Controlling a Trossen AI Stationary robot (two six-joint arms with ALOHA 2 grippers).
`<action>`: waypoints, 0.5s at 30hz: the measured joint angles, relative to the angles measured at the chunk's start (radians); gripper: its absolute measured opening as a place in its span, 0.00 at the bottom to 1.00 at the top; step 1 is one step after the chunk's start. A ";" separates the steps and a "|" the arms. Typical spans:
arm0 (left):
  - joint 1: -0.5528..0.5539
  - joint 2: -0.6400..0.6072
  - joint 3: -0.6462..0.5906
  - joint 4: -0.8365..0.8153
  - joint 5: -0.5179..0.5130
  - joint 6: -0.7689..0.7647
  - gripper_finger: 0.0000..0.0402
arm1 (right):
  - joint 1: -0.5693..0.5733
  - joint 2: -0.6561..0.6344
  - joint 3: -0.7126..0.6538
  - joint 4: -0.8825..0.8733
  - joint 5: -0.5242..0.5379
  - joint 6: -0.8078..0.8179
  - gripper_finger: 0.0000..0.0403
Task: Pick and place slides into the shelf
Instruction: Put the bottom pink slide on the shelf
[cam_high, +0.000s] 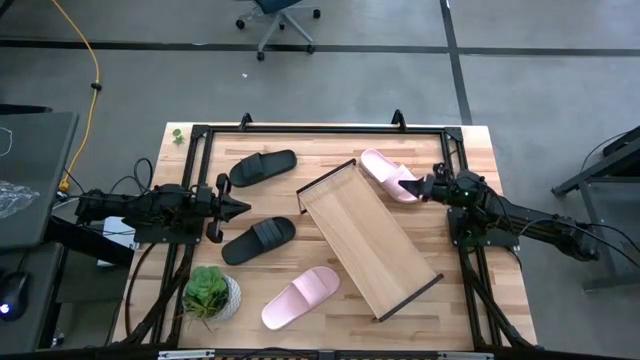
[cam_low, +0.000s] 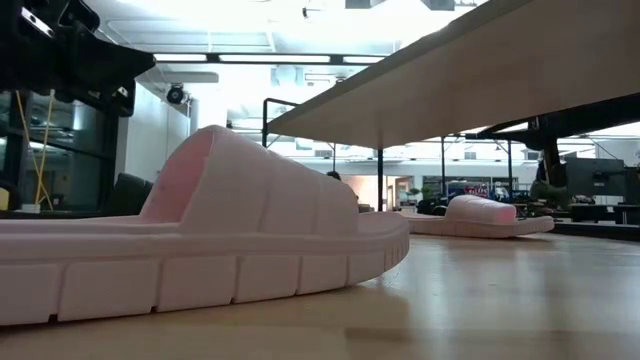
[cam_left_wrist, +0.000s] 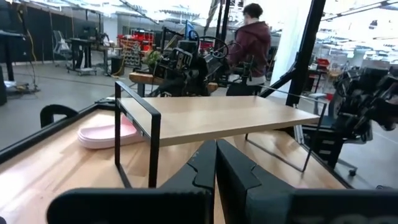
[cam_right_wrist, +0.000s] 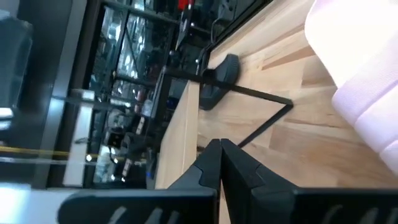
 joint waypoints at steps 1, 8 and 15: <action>0.000 0.000 0.000 0.000 0.000 -0.001 0.00 | 0.000 0.000 0.000 0.009 0.003 0.021 0.00; 0.000 0.000 0.000 0.000 -0.017 -0.002 0.00 | 0.000 0.000 0.000 0.211 0.007 0.001 0.00; 0.000 0.000 0.000 0.004 -0.019 -0.066 0.00 | 0.000 -0.001 0.000 0.550 0.045 -0.099 0.00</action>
